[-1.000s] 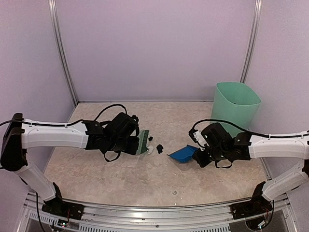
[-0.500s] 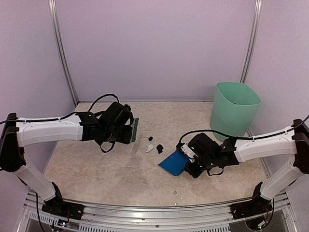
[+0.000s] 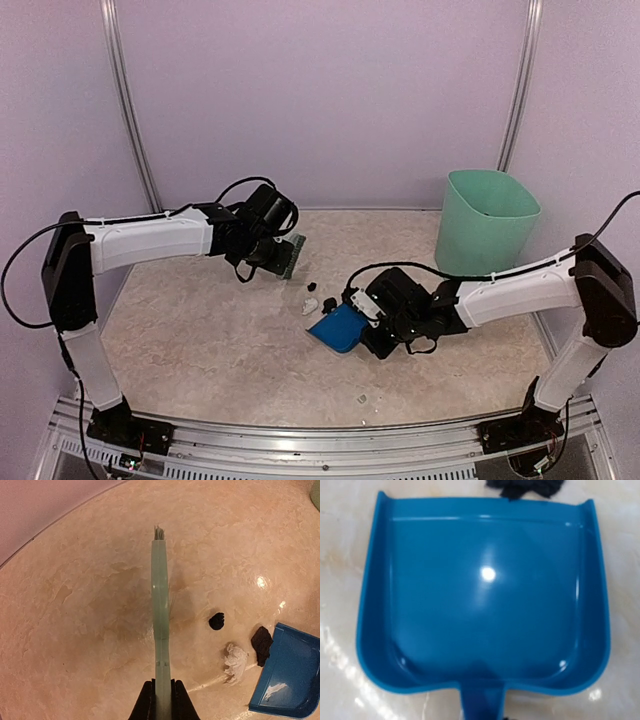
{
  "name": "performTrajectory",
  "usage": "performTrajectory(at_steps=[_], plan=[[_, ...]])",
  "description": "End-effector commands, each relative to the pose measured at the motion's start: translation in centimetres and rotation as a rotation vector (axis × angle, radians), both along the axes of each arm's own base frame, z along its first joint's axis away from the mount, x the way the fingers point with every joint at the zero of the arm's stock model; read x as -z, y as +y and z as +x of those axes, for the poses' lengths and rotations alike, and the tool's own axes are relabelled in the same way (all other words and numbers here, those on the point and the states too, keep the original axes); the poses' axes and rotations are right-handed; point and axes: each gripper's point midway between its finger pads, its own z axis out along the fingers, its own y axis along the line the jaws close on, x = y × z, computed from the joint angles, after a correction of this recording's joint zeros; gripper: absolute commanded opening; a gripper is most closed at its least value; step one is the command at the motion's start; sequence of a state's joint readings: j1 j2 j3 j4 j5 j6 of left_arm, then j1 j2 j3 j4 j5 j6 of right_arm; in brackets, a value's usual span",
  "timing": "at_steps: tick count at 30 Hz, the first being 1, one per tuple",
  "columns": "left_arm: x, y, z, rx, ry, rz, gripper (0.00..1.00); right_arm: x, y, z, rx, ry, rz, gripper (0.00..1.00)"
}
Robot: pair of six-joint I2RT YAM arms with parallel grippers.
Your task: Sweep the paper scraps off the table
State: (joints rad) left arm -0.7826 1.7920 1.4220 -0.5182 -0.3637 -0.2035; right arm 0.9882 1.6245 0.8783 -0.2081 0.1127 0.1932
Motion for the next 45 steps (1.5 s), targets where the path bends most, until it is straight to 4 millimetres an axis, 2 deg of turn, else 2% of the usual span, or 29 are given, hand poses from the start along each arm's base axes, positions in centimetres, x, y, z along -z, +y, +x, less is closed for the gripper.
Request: performTrajectory(at_steps=[1, 5, 11, 26, 29, 33, 39, 45], plan=[[1.4, -2.3, -0.3, 0.129, 0.073, 0.042, 0.0, 1.2, 1.0, -0.2, -0.043, 0.025, -0.028, 0.0], [2.8, -2.9, -1.0, 0.159, 0.119, 0.067, 0.0, 1.4, 1.3, 0.1, -0.039, 0.024, -0.03, 0.0], [4.0, -3.5, -3.3, 0.195, 0.172, 0.055, 0.0, 1.7, 1.3, 1.1, -0.022, 0.018, -0.022, 0.0], [2.9, -6.2, -8.4, 0.283, 0.204, -0.029, 0.0, 2.7, 0.7, 3.4, 0.047, -0.012, 0.0, 0.0], [2.2, -6.8, -9.5, 0.303, 0.199, -0.05, 0.0, 3.1, 0.7, 3.5, 0.052, -0.019, 0.004, 0.0], [0.9, -6.9, -10.0, 0.292, 0.177, -0.077, 0.0, 3.3, 0.8, 3.5, 0.053, -0.03, 0.02, 0.0], [-1.1, -5.9, -9.6, 0.24, 0.127, -0.097, 0.0, 3.4, 0.4, 3.8, 0.065, -0.073, 0.045, 0.0], [-4.0, -4.3, -9.7, 0.185, 0.07, -0.126, 0.0, 3.8, -0.2, 4.0, 0.081, -0.119, 0.06, 0.0]])
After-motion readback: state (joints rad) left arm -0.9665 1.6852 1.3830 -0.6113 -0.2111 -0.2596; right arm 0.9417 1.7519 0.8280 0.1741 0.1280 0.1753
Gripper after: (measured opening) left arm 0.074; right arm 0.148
